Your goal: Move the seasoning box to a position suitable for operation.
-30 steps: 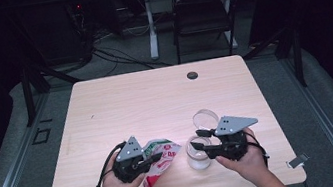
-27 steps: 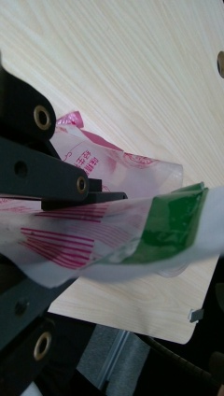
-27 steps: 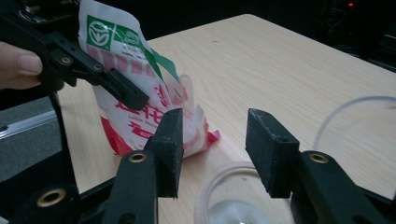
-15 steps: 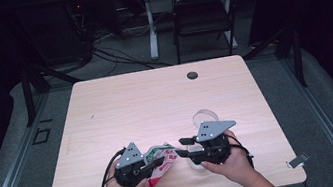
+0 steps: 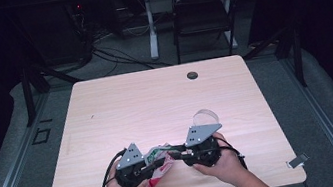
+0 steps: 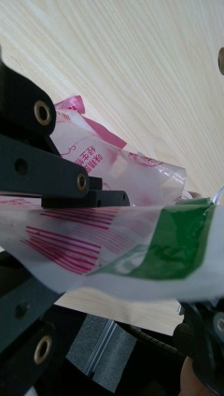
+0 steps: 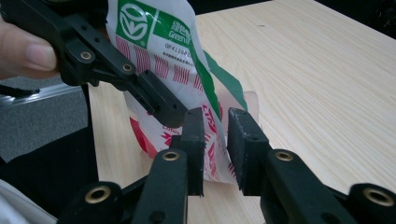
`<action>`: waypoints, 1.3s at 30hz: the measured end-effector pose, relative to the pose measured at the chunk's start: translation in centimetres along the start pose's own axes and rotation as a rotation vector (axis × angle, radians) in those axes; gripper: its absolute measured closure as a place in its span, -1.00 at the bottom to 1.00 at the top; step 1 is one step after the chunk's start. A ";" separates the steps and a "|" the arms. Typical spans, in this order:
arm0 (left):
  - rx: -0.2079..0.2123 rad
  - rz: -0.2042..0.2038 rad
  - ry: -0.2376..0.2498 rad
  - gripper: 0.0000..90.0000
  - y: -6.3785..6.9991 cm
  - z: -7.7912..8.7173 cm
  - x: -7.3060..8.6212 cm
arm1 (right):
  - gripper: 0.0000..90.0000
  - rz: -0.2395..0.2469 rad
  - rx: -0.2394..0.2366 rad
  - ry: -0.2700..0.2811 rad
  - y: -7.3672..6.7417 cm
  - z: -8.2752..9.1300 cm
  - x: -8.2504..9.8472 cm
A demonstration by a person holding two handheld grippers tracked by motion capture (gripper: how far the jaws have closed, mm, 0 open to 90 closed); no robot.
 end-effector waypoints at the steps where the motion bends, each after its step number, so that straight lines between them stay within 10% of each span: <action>1: 0.000 -0.001 0.000 0.92 0.0 0.0 0.0 | 0.73 0.005 0.003 -0.003 0.0 -0.1 0.0; 23: -0.017 -0.002 -0.005 0.80 0.0 0.2 0.3 | 1.00 -0.017 -0.019 -0.073 0.0 -0.8 0.7; 39: -0.157 0.045 0.032 -0.05 -0.9 1.5 2.1 | 1.00 -0.009 -0.018 -0.068 -0.8 -0.4 0.1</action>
Point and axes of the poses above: each handheld gripper's, and its own axes: z roughly backward along the jaws, x roughly out of its underside, y roughly to its right, the point moved 10 cm from there along -z, roughly forward along the jaws, and after that the axes turned 15 degrees about x, right-handed, at the moved point
